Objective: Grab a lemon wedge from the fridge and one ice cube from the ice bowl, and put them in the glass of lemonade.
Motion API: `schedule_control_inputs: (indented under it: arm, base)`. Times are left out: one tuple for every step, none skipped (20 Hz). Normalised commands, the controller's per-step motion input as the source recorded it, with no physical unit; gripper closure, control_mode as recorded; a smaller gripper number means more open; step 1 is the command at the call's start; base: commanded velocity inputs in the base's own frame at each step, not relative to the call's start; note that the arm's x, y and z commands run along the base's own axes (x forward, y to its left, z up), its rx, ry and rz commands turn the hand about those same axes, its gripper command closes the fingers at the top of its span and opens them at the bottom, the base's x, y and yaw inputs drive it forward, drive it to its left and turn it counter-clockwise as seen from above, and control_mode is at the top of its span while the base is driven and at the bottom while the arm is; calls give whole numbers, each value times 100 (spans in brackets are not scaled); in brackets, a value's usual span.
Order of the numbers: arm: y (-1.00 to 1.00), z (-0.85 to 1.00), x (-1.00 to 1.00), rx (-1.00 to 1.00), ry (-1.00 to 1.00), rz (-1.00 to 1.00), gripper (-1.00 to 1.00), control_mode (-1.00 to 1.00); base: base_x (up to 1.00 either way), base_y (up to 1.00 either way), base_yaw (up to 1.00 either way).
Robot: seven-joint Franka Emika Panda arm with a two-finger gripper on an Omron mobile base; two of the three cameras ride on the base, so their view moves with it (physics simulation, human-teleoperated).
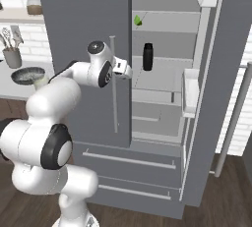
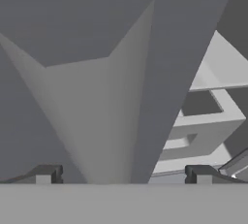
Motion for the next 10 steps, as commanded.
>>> schedule_control_inputs:
  arm:
    - [13, -6, 36, 0, 0, 0, 100, -100]
    - [20, -13, 37, 0, 0, 0, 100, -100]
    - [19, -14, 34, 0, 0, 0, 100, -100]
    - [19, -16, 34, 0, 0, 0, 100, -100]
    - [20, -12, 29, 0, 0, 0, 100, -100]
    - [19, -11, 28, 0, 0, 0, 100, -100]
    - [19, -11, 26, 0, 0, 0, 100, -100]
    - [16, -10, 25, 0, -1, 0, 100, -100]
    - [14, -8, 19, 0, -2, 0, 100, -100]
    - [14, -13, 20, 0, -4, 0, 100, -100]
  base:
    - [0, 0, 0]
    - [0, 0, 0]
    - [0, 0, 0]
    - [0, 0, 0]
    - [0, 0, 0]
    - [0, 0, 0]
    - [0, 0, 0]
    - [0, 0, 0]
    - [0, 0, 0]
    - [0, 0, 0]
